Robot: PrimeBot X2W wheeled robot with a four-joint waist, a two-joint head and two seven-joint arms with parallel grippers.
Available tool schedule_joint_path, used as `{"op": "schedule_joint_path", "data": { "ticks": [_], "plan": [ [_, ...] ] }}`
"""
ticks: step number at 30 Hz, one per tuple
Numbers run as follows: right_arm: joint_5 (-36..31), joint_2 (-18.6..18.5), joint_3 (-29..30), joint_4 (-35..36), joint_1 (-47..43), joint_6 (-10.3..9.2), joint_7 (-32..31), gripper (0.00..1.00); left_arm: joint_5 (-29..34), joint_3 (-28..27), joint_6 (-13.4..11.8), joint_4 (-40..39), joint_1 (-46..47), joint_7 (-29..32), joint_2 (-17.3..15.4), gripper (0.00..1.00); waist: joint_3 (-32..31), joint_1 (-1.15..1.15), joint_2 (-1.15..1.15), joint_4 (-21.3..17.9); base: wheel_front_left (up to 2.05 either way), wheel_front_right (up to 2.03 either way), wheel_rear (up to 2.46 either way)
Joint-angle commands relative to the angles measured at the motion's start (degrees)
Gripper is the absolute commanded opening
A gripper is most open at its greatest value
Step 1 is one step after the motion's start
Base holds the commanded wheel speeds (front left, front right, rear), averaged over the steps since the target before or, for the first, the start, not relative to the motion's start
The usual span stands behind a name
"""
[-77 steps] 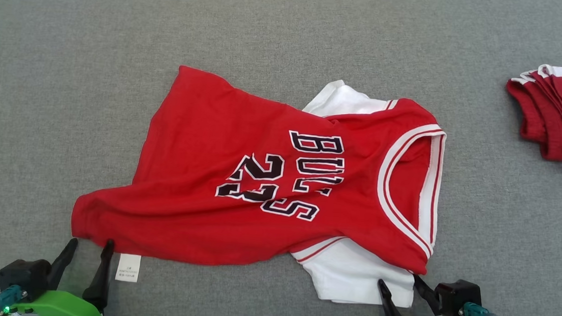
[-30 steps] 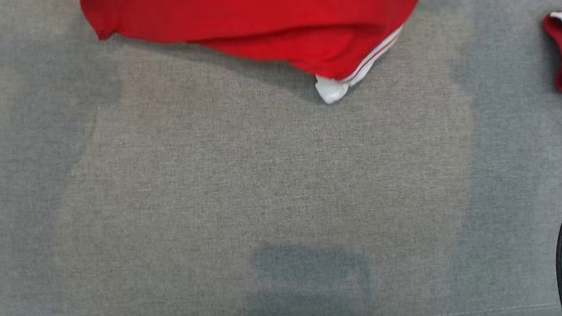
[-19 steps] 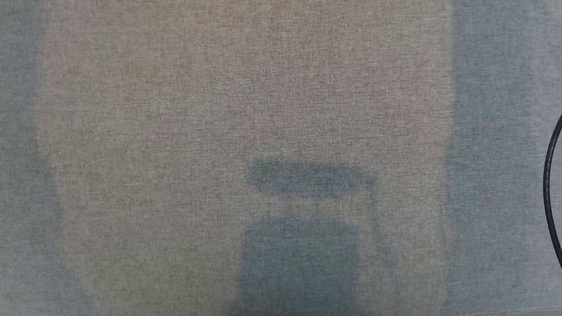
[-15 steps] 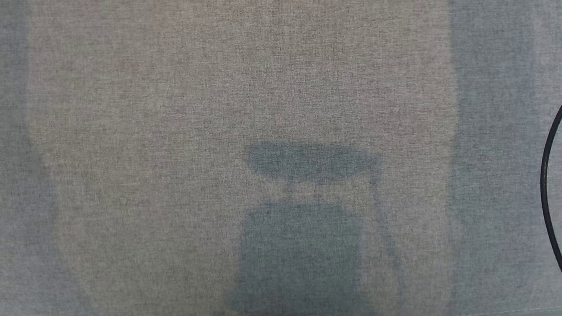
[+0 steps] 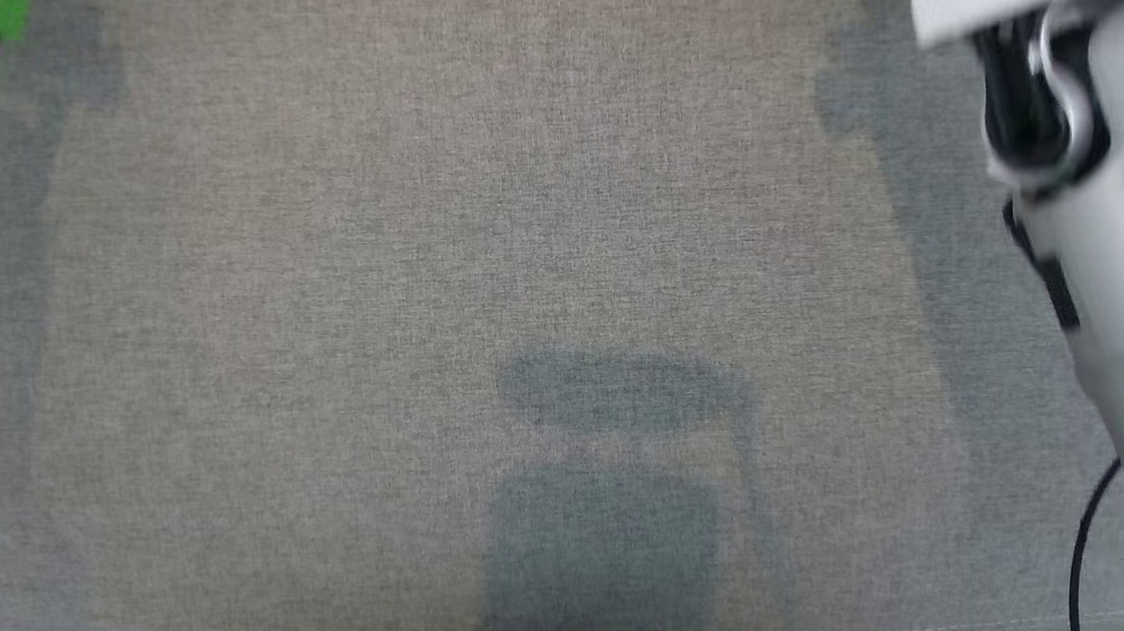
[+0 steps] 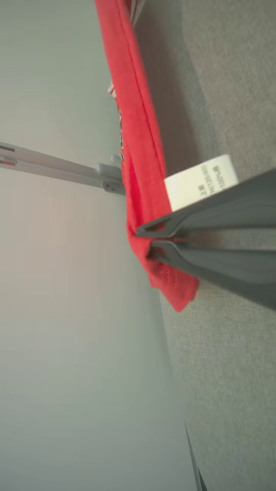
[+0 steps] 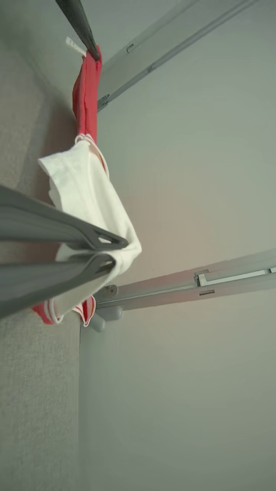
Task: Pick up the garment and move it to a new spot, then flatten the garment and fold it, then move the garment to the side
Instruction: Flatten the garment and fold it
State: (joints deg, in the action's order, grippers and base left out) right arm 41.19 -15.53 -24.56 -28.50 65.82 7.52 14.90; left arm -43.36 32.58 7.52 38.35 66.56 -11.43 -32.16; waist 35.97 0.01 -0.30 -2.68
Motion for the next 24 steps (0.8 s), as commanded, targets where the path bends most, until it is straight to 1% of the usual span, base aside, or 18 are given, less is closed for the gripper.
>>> {"op": "schedule_joint_path", "data": {
  "ticks": [1,2,3,5,7,9,11,14,15,18,21,22,24],
  "plan": [
    [2.2,-2.8,-0.5,4.1,-4.2,-0.1,0.3,0.0,-2.6,-0.6,-0.2,-3.2,-3.7,0.8,-2.3,0.0,-2.9,-0.01,0.3,-0.3,0.0,0.0,0.0],
    [3.5,-4.4,-0.3,6.3,-7.3,-0.1,0.3,0.0,-2.6,-0.5,-0.2,-5.3,-6.1,1.5,-3.6,0.0,-3.8,-0.01,0.3,-0.2,0.0,0.0,0.0],
    [3.5,-4.4,-0.3,6.3,-7.3,-0.1,0.3,0.0,-2.6,-0.5,-0.2,-5.3,-6.1,1.5,-3.6,0.0,-3.8,-0.01,0.3,-0.2,0.0,0.0,0.0],
    [4.7,-7.8,0.2,10.7,-13.8,-0.11,0.3,0.0,-4.1,-0.4,-1.8,-10.3,-12.0,2.8,-5.7,0.0,-6.3,-0.01,0.3,0.1,0.0,0.0,0.0],
    [4.9,-10.3,2.1,14.6,-20.0,-0.11,0.3,0.0,-4.8,-0.4,-4.9,-16.6,-18.0,4.6,-8.4,0.0,-8.6,-0.01,0.3,0.3,0.0,0.0,0.0],
    [4.3,-11.9,4.4,17.4,-27.3,-0.16,0.3,0.0,-6.1,-0.6,-9.0,-23.3,-25.6,6.4,-10.5,0.0,-10.9,-0.01,0.3,0.2,0.0,0.0,0.0],
    [3.3,-12.7,6.1,19.9,-34.7,-0.16,0.2,0.0,-7.3,-0.3,-13.9,-30.4,-33.8,7.4,-12.2,0.0,-13.3,-0.01,0.3,0.1,0.0,0.0,0.0],
    [2.5,-11.7,8.4,22.0,-45.2,-0.16,-0.3,0.0,-8.7,0.5,-21.1,-39.6,-46.2,7.6,-14.1,0.0,-16.6,-0.01,0.3,-0.3,0.0,0.0,0.0],
    [1.5,-10.9,9.9,22.6,-51.5,-0.16,-0.2,0.0,-9.2,1.4,-25.6,-44.5,-54.0,6.7,-13.8,0.0,-18.6,-0.01,0.3,-0.7,0.0,0.0,0.0],
    [0.0,-8.7,12.4,23.4,-59.7,-0.16,-0.2,0.0,-10.3,2.3,-31.7,-50.0,-64.0,4.9,-12.9,0.0,-21.0,-0.01,0.3,-1.0,0.0,0.0,0.0],
    [-1.6,-6.7,14.6,24.3,-67.2,-0.16,-0.5,0.0,-11.9,3.0,-36.3,-55.0,-71.7,3.3,-11.2,0.0,-23.2,-0.01,0.3,-1.0,0.0,0.0,0.0],
    [-1.7,-6.1,15.3,24.9,-69.2,-0.15,-0.8,0.0,-12.8,3.0,-37.3,-56.7,-73.6,2.9,-10.6,0.0,-23.7,-0.01,0.3,-0.9,0.0,0.0,0.0],
    [-2.0,-5.0,16.6,26.2,-72.1,-0.14,-1.7,0.0,-14.6,2.4,-38.4,-59.8,-76.4,2.3,-9.4,0.0,-24.3,-0.01,0.3,-0.7,0.0,0.0,0.0]
  ]
}}
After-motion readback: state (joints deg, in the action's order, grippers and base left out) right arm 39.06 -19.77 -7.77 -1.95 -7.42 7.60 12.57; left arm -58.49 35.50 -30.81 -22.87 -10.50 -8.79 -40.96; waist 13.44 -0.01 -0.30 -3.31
